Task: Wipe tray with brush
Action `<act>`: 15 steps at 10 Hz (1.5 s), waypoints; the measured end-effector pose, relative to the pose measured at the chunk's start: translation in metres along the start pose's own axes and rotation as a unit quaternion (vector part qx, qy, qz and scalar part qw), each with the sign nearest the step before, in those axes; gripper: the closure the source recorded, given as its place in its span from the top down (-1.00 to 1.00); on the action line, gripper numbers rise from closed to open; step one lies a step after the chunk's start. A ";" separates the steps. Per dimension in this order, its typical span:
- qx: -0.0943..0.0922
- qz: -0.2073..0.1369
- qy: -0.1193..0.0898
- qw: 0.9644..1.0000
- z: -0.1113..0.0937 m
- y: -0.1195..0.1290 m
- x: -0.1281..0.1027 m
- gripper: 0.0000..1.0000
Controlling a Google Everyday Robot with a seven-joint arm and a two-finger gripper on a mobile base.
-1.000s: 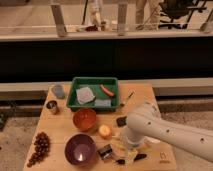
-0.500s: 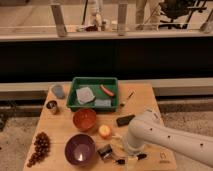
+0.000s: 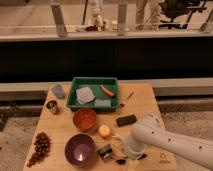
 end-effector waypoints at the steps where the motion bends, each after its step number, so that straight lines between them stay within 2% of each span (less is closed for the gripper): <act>1: -0.003 0.001 -0.004 1.000 0.006 -0.001 0.002 0.60; 3: -0.010 -0.001 -0.010 1.000 0.016 -0.003 0.004 0.57; 4: -0.011 -0.001 -0.013 1.000 0.020 -0.004 0.006 0.44; 6: -0.010 0.002 -0.017 1.000 0.024 -0.008 0.007 0.05; 9: -0.014 0.000 -0.016 1.000 0.020 -0.007 0.008 -0.35; 11: -0.014 0.002 -0.017 1.000 0.023 -0.008 0.008 -0.40; 13: -0.015 0.003 -0.018 1.000 0.027 -0.009 0.008 -0.71; 15: -0.016 0.003 -0.017 1.000 0.026 -0.009 0.008 -0.76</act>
